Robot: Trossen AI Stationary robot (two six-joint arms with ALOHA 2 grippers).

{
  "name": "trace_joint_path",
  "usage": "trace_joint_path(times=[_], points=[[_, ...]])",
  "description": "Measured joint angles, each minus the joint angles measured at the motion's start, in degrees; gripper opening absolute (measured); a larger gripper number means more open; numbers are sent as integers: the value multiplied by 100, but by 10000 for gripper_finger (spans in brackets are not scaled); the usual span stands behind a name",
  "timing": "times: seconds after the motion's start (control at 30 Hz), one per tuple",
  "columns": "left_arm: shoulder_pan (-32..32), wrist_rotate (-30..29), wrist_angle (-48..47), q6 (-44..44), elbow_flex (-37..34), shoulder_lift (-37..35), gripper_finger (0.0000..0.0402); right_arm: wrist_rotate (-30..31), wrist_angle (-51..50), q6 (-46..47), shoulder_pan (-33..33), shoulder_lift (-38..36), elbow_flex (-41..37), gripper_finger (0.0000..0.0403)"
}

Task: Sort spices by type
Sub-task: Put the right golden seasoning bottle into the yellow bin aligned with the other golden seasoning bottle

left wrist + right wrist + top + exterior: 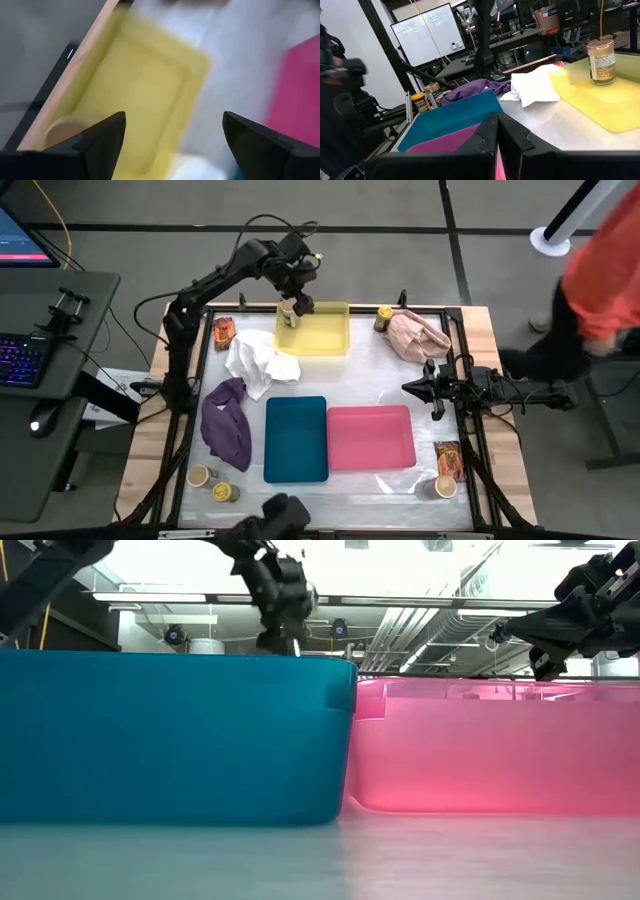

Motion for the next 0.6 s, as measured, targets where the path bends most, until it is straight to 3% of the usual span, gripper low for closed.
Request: trace_joint_path(times=[0.2, 0.4, 0.5, 0.6], points=[[-518, 465, 1014, -153, 0, -545, 320, 0, -1, 0, 0, 2, -2, 4], [-1037, 498, 1389, -195, -159, -1065, 320, 118, 3, -1, -5, 2, 0, 4], [-1216, 378, 1893, -410, -852, -1536, 320, 364, 56, 0, -17, 0, 0, 4], [-1362, 26, 2780, -777, -2069, -2227, 320, 595, 180, 170, -17, 2, -1, 4]])
